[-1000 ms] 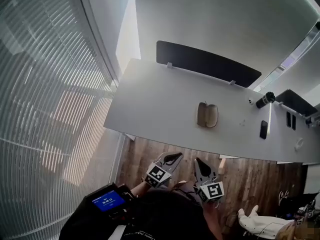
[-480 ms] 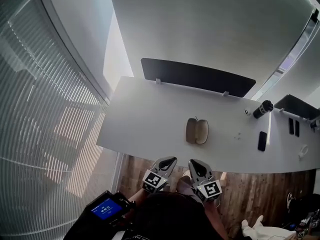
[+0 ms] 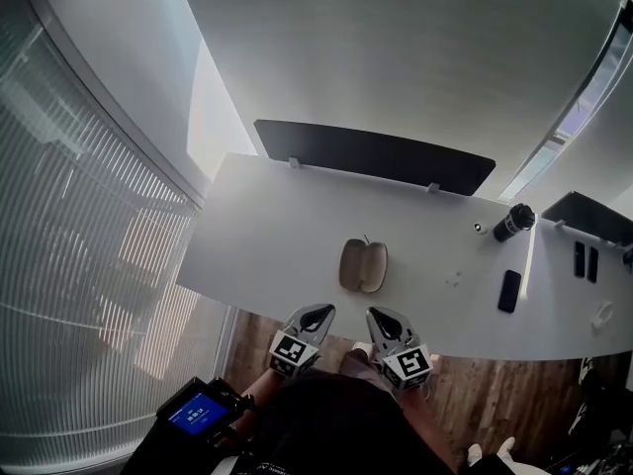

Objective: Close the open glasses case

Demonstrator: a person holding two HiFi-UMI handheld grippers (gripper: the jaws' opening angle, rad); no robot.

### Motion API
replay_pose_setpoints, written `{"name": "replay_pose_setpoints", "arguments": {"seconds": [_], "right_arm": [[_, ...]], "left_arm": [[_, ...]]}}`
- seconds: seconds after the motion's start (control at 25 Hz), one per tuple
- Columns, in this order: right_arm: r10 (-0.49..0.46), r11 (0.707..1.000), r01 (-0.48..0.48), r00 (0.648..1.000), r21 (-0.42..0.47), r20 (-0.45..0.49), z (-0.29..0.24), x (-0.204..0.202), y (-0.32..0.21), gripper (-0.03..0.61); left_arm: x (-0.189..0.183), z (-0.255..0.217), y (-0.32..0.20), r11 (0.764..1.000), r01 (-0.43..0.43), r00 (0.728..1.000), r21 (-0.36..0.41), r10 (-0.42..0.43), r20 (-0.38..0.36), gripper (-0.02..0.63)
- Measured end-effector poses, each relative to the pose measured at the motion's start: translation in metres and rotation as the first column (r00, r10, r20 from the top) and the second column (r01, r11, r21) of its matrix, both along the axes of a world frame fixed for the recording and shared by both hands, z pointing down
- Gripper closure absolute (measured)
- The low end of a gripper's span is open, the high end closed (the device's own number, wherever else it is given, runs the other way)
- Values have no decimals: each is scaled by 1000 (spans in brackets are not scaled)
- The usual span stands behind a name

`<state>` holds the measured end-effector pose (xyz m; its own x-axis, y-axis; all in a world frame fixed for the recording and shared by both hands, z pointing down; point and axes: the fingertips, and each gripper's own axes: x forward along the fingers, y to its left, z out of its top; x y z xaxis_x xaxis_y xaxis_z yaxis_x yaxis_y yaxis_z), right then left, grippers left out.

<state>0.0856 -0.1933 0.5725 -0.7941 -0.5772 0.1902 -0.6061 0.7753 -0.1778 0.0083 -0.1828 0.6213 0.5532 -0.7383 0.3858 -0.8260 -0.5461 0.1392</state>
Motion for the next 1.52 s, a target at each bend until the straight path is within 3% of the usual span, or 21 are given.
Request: {"name": "replay_pose_setpoints", "arguments": {"seconds": [0.2, 0.32, 0.56, 0.8, 1.04, 1.52], "right_arm": [[44, 997, -43, 999, -56, 16, 0, 22, -22, 581], [28, 998, -27, 1000, -62, 13, 9, 25, -28, 581], [45, 997, -46, 999, -68, -12, 23, 32, -43, 581], [67, 992, -71, 997, -101, -40, 35, 24, -60, 581], [65, 990, -76, 993, -121, -98, 49, 7, -79, 581], [57, 973, -96, 981, -210, -185, 91, -11, -98, 581]], "left_arm": [[1, 5, -11, 999, 33, 999, -8, -33, 41, 607], [-7, 4, -23, 997, 72, 997, -24, -71, 43, 607], [-7, 11, -41, 996, 68, 997, -51, -66, 31, 607], [-18, 34, -60, 996, 10, 998, -86, -5, 57, 607], [-23, 68, -74, 989, -66, 997, -131, 71, 33, 607], [-35, 104, -98, 969, -110, 994, -221, 108, -19, 607]]}}
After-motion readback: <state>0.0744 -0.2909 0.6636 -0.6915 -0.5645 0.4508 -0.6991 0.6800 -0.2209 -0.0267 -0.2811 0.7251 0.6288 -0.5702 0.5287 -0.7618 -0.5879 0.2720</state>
